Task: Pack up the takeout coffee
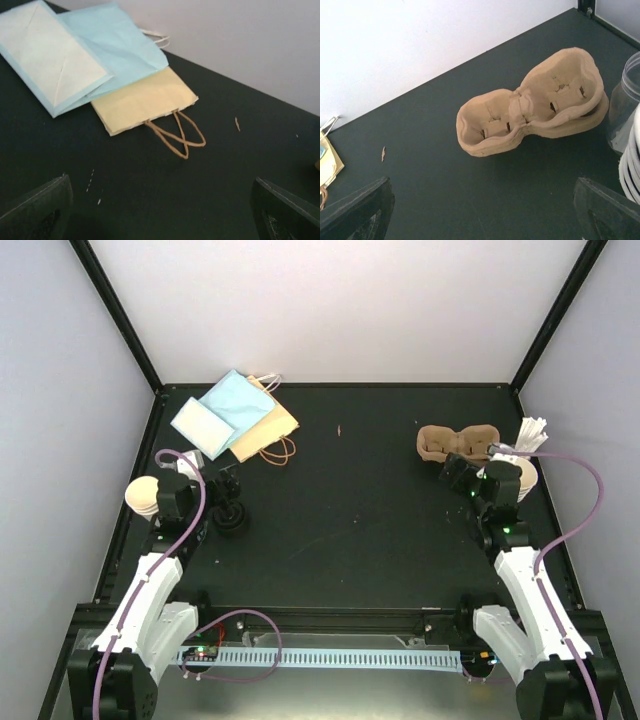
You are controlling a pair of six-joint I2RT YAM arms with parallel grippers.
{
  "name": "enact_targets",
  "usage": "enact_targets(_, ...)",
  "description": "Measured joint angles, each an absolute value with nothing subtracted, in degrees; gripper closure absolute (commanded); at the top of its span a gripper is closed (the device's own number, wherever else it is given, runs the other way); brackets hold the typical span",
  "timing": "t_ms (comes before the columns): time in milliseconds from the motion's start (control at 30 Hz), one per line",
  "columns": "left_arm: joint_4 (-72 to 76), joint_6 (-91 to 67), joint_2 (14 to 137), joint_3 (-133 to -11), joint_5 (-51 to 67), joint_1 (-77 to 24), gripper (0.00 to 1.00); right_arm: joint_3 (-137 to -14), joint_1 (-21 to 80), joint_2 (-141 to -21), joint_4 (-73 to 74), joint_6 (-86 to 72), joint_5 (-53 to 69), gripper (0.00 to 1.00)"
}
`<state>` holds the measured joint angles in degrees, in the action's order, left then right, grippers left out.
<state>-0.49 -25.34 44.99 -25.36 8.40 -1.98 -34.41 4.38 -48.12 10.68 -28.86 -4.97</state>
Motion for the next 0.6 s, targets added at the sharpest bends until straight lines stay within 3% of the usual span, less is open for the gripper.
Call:
enact_targets(367,-4.82,-27.68,47.51,-25.65,9.52,-1.98,0.01,-31.77,4.38,-47.97,12.47,-28.84,-1.83,0.00)
enact_targets(600,-6.57,-26.11,59.94,-33.89,14.66,-3.05,0.01,-31.79,4.38,-51.90,13.28,-28.86,1.87,0.00)
